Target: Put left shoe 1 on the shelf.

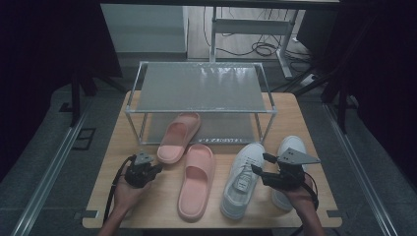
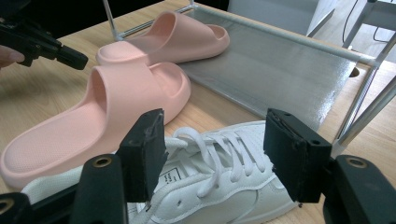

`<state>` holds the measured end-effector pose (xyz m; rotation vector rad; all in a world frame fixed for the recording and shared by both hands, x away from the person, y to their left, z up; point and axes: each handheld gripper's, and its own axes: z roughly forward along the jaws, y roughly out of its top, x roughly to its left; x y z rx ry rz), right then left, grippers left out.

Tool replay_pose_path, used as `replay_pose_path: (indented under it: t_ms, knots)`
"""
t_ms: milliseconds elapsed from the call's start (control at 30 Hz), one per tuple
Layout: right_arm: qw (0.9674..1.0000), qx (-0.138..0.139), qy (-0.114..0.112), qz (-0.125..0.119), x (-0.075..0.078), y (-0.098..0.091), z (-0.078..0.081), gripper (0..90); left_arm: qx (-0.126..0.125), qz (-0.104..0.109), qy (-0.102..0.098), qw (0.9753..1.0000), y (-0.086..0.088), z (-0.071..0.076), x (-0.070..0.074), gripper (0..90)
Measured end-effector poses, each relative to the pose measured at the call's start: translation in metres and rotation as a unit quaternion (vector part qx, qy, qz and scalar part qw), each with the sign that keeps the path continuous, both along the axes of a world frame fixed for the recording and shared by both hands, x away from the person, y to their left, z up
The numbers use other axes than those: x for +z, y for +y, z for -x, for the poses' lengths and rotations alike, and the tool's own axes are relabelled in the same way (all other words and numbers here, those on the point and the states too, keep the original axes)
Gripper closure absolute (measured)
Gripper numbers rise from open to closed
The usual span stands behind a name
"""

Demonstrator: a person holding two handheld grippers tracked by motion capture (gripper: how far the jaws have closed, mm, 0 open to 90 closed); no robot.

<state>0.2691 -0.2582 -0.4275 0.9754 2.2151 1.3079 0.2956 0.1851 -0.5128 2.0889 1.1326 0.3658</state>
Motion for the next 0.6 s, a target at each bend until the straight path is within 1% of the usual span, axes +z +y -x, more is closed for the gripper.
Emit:
replay_pose_path:
  t_ms: [133,233,433,600]
  knots:
    - [1.0000,0.001,-0.001,0.000,0.000,0.000,0.000,38.6,-0.005,-0.005,0.004,1.0000,-0.003,-0.003,0.000,90.0]
    - [1.0000,0.001,-0.001,-0.002,0.000,0.000,0.000,38.5,-0.009,-0.009,0.002,0.9999,-0.005,-0.004,0.000,90.0]
    - [1.0000,0.000,0.000,0.000,0.000,-0.001,0.000,38.6,-0.002,-0.004,0.005,1.0000,-0.005,-0.009,-0.003,90.0]
    - [1.0000,-0.001,-0.001,-0.001,0.000,0.000,0.000,38.5,-0.002,0.001,0.008,1.0000,-0.006,-0.012,-0.004,90.0]
